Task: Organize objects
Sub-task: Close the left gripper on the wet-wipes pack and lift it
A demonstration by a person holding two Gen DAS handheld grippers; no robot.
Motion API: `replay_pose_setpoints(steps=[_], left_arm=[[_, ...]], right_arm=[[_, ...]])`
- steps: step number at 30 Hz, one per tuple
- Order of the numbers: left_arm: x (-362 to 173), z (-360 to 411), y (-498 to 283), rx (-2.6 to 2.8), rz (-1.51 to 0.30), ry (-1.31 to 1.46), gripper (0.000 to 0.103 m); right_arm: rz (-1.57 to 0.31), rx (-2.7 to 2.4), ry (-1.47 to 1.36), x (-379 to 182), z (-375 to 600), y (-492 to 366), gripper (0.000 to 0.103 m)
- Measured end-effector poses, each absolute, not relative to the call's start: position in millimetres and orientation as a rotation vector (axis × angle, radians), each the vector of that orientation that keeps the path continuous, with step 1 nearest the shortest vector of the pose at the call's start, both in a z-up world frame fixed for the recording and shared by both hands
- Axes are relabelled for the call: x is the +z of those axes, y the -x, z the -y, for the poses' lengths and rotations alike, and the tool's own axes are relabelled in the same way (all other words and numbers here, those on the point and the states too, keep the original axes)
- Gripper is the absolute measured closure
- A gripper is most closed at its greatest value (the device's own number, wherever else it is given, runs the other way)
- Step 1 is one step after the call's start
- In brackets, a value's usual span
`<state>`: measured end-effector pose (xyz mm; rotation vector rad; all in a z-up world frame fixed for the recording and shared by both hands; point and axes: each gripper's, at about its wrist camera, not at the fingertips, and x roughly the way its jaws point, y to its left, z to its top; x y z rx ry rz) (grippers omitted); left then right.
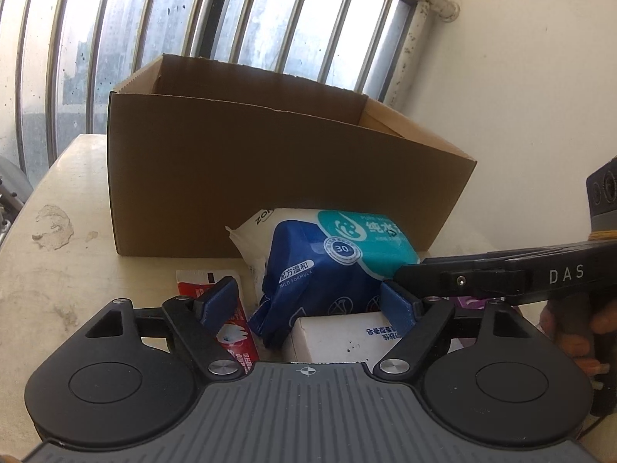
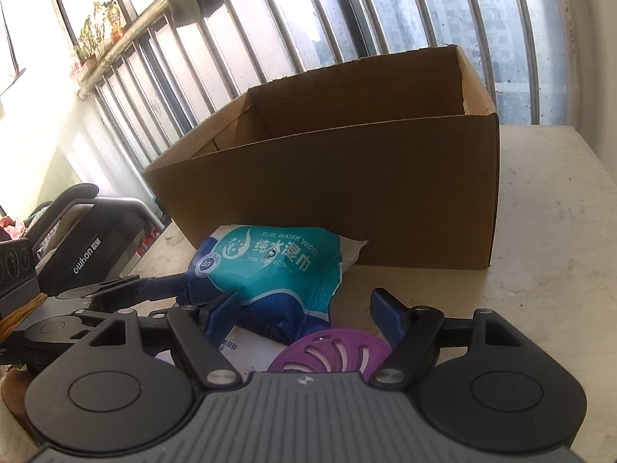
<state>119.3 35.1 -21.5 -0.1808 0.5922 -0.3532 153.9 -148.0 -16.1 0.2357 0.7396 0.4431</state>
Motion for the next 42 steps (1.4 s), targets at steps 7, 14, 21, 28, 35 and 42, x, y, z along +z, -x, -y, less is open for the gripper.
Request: replay_pose_setpoints(steps=[7, 14, 21, 28, 35, 42], left_arm=[[-23.1, -39.7, -130.3, -0.414, -0.604, 0.141, 0.023], [-23.4, -34.8, -136.0, -0.493, -0.603, 0.106, 0.029], [-24.2, -33.5, -138.4, -0.514, -0.594, 0.099, 0.034], [-22.4, -29.0, -132.4, -0.519, -0.566, 0.085, 0.037], [-12.7, -22.7, -121.5, -0.523, -0.522, 0.052, 0.037], [8.8, -22.9, -104.6, -0.53, -0.47, 0.038, 0.037]], right_arm=[[-0.767, 0.489, -0.314, -21.3, 156.8, -168.5, 0.025], [-0.801, 0.557, -0.385, -30.7, 159.8, -182.6, 0.026], [-0.792, 0.582, -0.355, -27.5, 152.1, -184.3, 0.033], [-0.746, 0.586, -0.289, -21.6, 150.6, -178.4, 0.033], [-0.706, 0.594, -0.283, -13.4, 155.3, -169.1, 0.033], [-0.662, 0.59, -0.287, 3.7, 157.9, -152.0, 0.033]])
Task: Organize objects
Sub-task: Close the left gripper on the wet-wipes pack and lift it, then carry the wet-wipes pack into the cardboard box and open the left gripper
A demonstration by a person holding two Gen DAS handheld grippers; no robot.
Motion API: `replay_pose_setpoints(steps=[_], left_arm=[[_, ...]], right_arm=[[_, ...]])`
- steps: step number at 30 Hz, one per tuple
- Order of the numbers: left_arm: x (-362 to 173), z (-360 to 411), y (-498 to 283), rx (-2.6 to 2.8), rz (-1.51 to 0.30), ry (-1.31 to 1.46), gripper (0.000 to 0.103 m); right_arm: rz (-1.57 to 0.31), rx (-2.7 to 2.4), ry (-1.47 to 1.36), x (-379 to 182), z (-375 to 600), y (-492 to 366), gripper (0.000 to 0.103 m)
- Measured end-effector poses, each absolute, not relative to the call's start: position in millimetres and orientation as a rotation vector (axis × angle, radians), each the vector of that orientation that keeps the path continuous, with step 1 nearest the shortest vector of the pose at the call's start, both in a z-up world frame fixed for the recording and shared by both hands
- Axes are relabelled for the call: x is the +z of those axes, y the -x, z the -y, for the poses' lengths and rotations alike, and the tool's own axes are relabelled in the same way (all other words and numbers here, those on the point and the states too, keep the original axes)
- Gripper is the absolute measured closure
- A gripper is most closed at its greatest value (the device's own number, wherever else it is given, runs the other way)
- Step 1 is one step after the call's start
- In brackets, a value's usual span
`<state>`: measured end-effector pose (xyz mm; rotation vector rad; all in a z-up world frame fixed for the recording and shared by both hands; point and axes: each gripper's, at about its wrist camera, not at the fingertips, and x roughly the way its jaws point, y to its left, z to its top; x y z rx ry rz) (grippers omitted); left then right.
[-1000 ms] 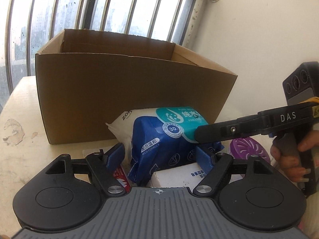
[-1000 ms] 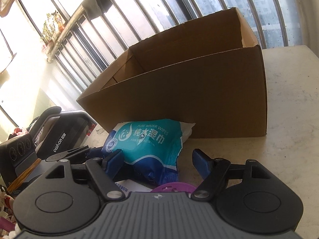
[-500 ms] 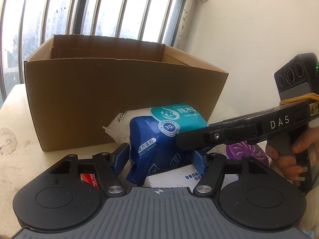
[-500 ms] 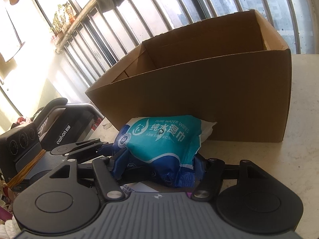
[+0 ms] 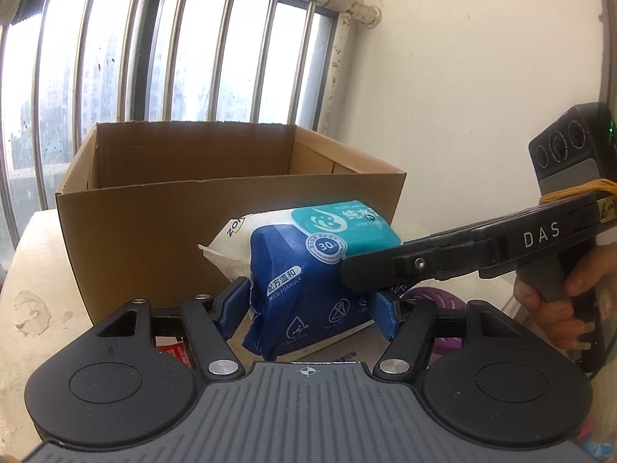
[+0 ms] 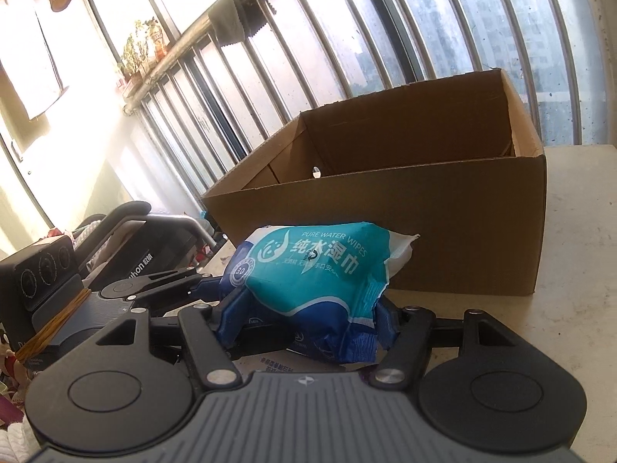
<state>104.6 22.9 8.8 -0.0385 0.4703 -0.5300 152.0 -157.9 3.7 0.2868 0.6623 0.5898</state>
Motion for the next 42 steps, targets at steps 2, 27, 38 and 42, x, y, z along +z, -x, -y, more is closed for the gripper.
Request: replay_pose_setpoints(steps=[2, 27, 38, 42], left_arm=[[16.9, -22.5, -101.4, -0.53, -0.447, 0.03, 0.037], [73.5, -52.0, -188.2, -0.478, -0.423, -0.011, 0.036], [71.9, -53.2, -277.4, -0.473, -0.659, -0.204, 0.035], [61.1, -57.6, -306.3, -0.452, -0.775, -0.201, 0.035]], right_arm=[[-0.635, 0.587, -0.278, 13.1, 157.3, -146.0, 0.033], [-0.611, 0.583, -0.143, 78.0, 115.0, -239.0, 0.033], [-0.854, 0.565, -0.175, 54.3, 99.1, -344.1, 0.033], [-0.949, 0.557, -0.21, 37.0, 95.8, -375.9, 0.033]])
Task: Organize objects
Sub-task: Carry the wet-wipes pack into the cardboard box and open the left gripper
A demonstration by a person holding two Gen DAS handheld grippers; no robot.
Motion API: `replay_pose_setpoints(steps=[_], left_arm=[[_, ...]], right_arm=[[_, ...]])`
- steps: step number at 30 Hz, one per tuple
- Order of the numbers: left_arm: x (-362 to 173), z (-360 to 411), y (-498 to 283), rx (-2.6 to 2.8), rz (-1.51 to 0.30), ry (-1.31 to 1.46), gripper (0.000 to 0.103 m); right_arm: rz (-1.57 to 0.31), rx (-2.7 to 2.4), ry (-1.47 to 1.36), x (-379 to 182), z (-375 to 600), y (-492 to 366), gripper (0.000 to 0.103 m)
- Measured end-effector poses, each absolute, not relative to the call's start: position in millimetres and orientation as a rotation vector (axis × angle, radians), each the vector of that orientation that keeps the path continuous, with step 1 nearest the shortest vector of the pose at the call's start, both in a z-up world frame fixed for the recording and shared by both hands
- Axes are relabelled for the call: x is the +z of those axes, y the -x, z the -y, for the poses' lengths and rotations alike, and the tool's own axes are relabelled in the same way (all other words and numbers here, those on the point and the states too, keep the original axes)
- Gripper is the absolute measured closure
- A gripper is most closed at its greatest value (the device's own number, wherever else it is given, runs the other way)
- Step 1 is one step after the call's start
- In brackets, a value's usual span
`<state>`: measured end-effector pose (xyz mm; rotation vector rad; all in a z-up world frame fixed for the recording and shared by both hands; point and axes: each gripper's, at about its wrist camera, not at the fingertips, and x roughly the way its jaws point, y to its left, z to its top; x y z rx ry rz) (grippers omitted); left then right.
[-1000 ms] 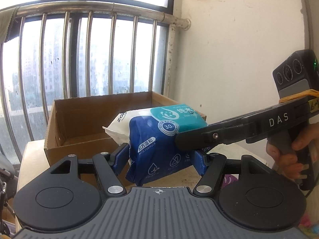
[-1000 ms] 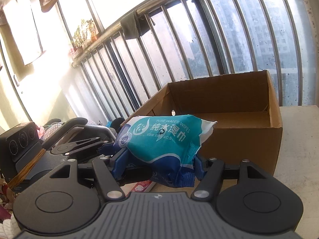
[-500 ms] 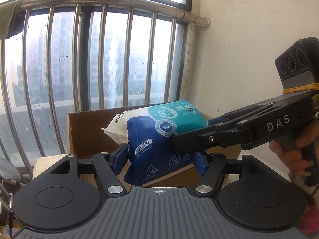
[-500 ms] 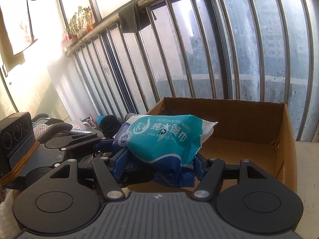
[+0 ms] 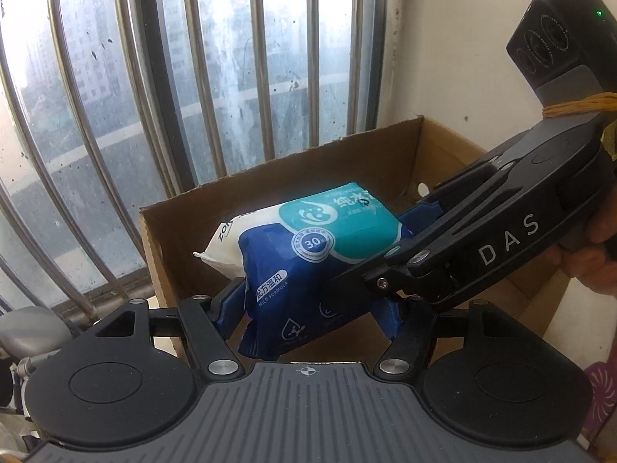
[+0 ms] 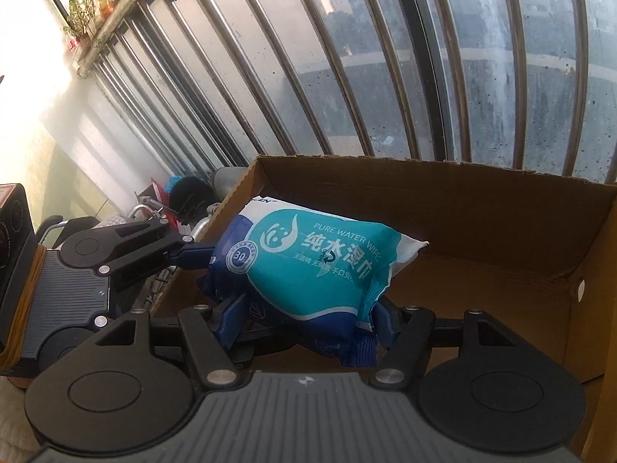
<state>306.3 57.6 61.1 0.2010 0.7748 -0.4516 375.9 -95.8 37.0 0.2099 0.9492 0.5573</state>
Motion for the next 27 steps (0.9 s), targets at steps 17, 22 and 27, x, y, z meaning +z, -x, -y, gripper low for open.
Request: replay_pose_setpoints(steps=[17, 22, 27], left_arm=[[34.9, -24.6, -308.7, -0.282, -0.83, -0.678, 0.072], [33.5, -24.6, -303.2, -0.269, -0.821, -0.701, 0.074], [35.4, -24.2, -298.6, -0.251, -0.83, -0.692, 0.073]], right_arm=[[-1.102, 0.499, -0.425, -16.8, 91.5, -431.3, 0.04], [-1.102, 0.499, -0.398, -13.0, 85.2, -422.9, 0.041], [-1.101, 0.486, -0.404, -12.4, 86.6, -422.5, 0.041]])
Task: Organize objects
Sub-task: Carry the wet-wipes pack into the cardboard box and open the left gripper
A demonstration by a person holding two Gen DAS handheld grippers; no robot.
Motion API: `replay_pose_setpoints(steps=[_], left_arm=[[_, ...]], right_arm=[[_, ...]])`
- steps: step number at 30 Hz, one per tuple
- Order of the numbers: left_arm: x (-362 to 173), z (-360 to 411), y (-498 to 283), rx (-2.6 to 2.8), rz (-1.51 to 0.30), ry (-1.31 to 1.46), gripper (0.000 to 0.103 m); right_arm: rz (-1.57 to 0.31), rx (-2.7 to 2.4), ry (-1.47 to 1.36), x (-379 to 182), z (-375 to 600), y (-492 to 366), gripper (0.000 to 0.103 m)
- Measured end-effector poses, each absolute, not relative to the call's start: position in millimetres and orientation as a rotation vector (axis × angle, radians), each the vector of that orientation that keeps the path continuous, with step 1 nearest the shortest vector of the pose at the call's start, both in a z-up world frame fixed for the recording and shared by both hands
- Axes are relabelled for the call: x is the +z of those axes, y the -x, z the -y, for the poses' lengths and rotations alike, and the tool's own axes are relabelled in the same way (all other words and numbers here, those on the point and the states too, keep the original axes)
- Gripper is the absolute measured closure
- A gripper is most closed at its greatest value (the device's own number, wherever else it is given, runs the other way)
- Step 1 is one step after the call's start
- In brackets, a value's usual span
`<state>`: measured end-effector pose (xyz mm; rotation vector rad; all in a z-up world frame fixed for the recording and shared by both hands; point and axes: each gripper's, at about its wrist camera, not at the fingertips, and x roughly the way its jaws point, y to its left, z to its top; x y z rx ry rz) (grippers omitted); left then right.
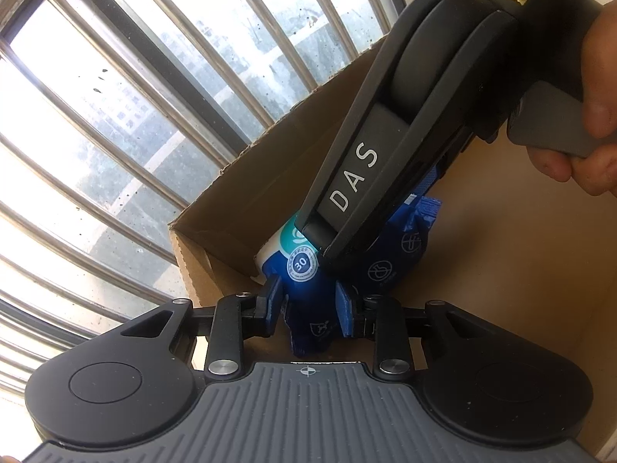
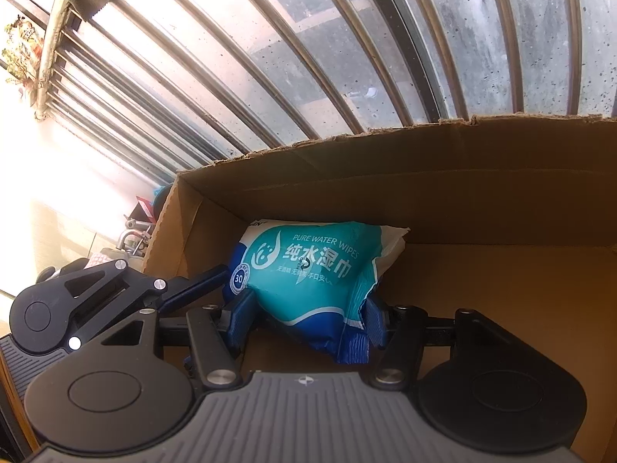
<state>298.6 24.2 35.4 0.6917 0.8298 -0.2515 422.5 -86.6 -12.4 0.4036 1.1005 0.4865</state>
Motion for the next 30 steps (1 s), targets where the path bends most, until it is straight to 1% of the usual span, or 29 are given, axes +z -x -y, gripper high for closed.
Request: replay_pose_setpoints(steps=[3, 9, 11, 16, 17, 19, 23, 24, 30], left_arm=[[38.6, -26.8, -292.4, -0.243, -0.824, -0.672, 0.072], [52.6, -29.8, -267.8, -0.253, -0.797, -0.648, 0.07], [58.2, -29.6, -258.6, -0.25, -0.792, -0.649, 0.069], [74.6, -28.2, -224.1, -0.252, -0.769, -0.641, 0.067], [78.8, -30.4, -228.0, -0.251, -0.764, -0.634, 0.067], [85.8, -31.2, -222.0, -0.256, -0.743, -0.619, 0.066], [99.3, -35.5, -198.6, -0.269, -0.712, -0.58, 0.061], [92.2, -32.4, -192.4, -0.272, -0.702, -0.571, 0.061], [106.5, -29.8, -150.1, -0.317, -0.656, -0.49, 0.057]], right_arm=[[-1.094, 0.479, -0.382, -10.7, 83.8, -421.9, 0.04], [-1.051, 0.418, -0.268, 0.5, 76.7, -413.7, 0.027], [-1.018, 0.395, -0.219, 7.6, 75.0, -408.5, 0.021], [-0.992, 0.352, -0.236, 26.2, 84.6, -396.0, 0.021], [-0.985, 0.348, -0.243, 30.2, 87.0, -392.4, 0.021], [-0.946, 0.329, -0.259, 42.7, 95.9, -378.1, 0.021], [-0.911, 0.318, -0.266, 64.6, 110.4, -347.8, 0.021], [-0.903, 0.319, -0.265, 69.6, 113.1, -339.5, 0.021], [-0.85, 0.344, -0.222, 96.5, 126.7, -286.0, 0.021]])
